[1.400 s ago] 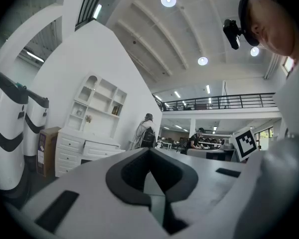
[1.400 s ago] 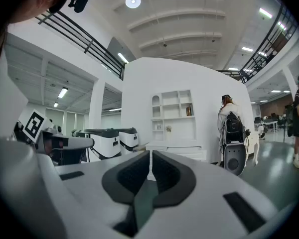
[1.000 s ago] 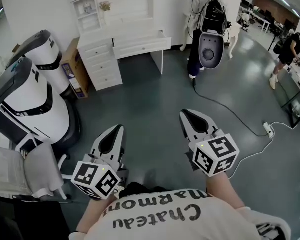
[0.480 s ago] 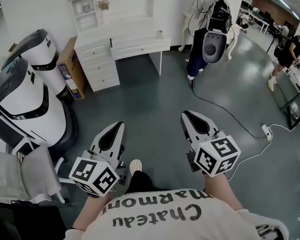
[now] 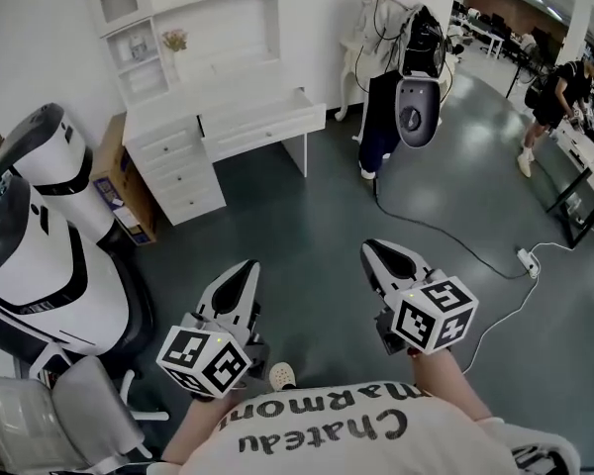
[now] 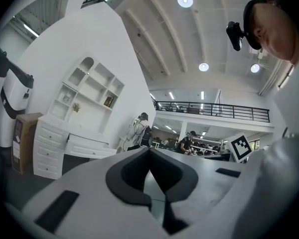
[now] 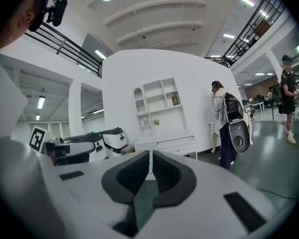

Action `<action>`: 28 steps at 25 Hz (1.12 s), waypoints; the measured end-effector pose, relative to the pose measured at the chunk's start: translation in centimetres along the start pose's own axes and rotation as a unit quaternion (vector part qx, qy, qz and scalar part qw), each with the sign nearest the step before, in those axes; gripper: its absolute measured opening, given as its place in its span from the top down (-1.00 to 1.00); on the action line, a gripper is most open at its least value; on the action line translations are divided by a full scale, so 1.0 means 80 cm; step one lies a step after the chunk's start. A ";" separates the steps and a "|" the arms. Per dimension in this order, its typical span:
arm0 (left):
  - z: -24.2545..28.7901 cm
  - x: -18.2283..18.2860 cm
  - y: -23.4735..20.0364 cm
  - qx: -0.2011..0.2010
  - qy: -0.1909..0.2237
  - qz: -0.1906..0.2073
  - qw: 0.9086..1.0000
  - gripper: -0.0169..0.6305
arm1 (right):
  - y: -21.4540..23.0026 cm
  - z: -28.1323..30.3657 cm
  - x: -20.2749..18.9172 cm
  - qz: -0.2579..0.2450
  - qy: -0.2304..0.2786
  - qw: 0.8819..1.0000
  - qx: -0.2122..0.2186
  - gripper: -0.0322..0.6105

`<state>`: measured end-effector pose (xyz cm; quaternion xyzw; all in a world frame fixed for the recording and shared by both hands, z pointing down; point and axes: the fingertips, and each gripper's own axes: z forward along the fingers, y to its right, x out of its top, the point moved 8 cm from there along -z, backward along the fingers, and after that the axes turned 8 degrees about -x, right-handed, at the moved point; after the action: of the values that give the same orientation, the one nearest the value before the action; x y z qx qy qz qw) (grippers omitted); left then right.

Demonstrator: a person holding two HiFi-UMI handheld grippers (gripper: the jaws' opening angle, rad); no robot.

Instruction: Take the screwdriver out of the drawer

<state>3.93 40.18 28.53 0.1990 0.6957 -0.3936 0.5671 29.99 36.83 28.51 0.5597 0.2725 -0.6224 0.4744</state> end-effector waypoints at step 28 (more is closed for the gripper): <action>0.022 0.057 -0.203 0.004 -0.012 0.000 1.000 0.89 | -0.079 0.224 0.031 -0.015 -0.002 0.999 0.036 0.78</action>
<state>-7.93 28.12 29.33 0.1964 0.6874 -0.3989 0.5743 16.65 23.04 28.99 0.5709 0.2570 -0.6402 0.4451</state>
